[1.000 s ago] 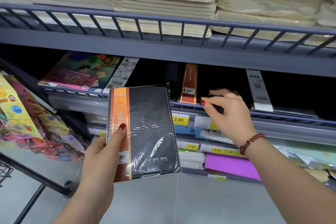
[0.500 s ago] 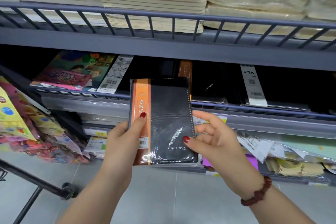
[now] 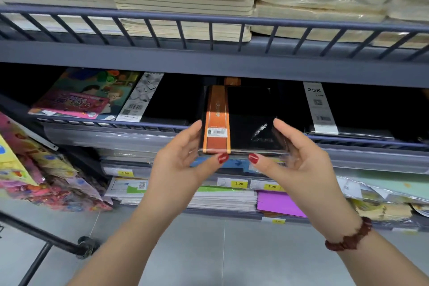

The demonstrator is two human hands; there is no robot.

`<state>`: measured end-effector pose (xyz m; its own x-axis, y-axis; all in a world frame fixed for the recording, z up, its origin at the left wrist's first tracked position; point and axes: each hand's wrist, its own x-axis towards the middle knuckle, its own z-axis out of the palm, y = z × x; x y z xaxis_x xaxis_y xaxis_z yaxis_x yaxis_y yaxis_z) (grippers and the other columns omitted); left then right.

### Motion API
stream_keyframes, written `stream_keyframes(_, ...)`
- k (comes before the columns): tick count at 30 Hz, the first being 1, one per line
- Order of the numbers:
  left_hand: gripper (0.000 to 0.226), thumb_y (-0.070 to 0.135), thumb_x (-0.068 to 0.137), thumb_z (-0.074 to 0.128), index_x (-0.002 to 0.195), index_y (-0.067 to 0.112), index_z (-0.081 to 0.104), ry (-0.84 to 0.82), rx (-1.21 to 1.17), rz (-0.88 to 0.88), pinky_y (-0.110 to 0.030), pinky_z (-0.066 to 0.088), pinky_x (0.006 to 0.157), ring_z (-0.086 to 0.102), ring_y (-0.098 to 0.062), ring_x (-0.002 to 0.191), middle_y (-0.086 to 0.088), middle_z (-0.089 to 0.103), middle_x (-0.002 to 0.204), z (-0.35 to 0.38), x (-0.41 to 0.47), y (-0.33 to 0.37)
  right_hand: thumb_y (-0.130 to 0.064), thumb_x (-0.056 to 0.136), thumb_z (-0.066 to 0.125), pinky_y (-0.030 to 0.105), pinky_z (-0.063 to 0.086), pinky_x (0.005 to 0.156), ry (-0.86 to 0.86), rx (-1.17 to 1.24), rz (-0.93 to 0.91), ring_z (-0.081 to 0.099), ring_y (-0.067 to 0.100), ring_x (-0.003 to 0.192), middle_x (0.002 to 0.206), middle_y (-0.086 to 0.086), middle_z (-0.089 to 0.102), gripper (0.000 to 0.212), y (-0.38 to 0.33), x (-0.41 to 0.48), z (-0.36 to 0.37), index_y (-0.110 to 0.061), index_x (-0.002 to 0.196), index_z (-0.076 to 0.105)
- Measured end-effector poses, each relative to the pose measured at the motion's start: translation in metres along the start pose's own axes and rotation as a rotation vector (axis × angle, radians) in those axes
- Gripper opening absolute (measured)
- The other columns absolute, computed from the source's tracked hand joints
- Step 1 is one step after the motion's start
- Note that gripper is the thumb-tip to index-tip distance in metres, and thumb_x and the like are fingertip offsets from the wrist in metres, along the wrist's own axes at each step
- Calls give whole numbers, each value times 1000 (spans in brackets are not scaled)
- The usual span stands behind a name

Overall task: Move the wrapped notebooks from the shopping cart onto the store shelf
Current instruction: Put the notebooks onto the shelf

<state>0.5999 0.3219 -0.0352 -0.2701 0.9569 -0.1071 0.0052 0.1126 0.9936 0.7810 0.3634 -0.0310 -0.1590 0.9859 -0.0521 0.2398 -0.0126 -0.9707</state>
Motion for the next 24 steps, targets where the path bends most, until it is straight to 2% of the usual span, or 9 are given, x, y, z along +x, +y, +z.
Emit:
stream_keyframes(3,67,3,73,75,134,19,49,10,117,67,-1,42,84,56,18,100,20,60,113,4,21,8,-36,69,77,15,36,100,62,-165,-60,46,-6,122,134,-19,52,72,-2,14,-6,-32,135,47)
stream_keyframes(5,66,7,73,76,133,17,51,13,190,88,2,41,80,55,23,90,23,59,106,6,38,11,-36,74,74,9,35,98,74,-267,-100,47,-5,119,131,-18,53,67,-4,26,-10,-29,136,47)
stream_keyframes(7,64,14,72,79,131,15,54,11,285,100,-5,43,88,58,15,94,18,63,106,7,54,10,-37,76,72,11,36,98,80,-368,-125,48,-3,118,131,-14,55,66,-6,37,-12,-26,136,47)
stream_keyframes(10,67,27,69,81,130,15,57,5,420,97,-30,44,104,59,-10,113,1,66,121,7,70,6,-39,79,70,17,34,101,82,-517,-141,51,5,118,138,-8,52,67,-4,51,-12,-22,139,45)
stream_keyframes(12,66,28,70,81,130,15,56,10,482,78,-27,41,104,56,-12,117,1,62,127,7,75,4,-40,79,70,19,37,99,61,-578,-138,57,8,105,138,-4,52,69,-1,58,-12,-21,140,43)
stream_keyframes(16,66,28,73,79,132,13,54,28,613,91,-15,35,91,52,-7,116,0,59,130,10,75,2,-38,81,69,23,35,100,28,-687,-151,48,16,126,135,2,55,70,7,63,-12,-20,142,40)
stream_keyframes(19,67,29,74,79,133,13,52,38,656,96,-16,35,89,52,-8,110,-3,58,129,11,74,1,-39,82,68,29,34,106,31,-710,-164,43,19,130,137,6,52,70,13,62,-11,-20,142,39)
stream_keyframes(24,62,31,76,77,131,14,53,38,715,125,-17,35,89,52,-13,116,-3,56,127,12,72,0,-43,82,65,33,31,110,-6,-728,-176,35,21,134,144,7,42,71,17,61,-12,-22,143,36)
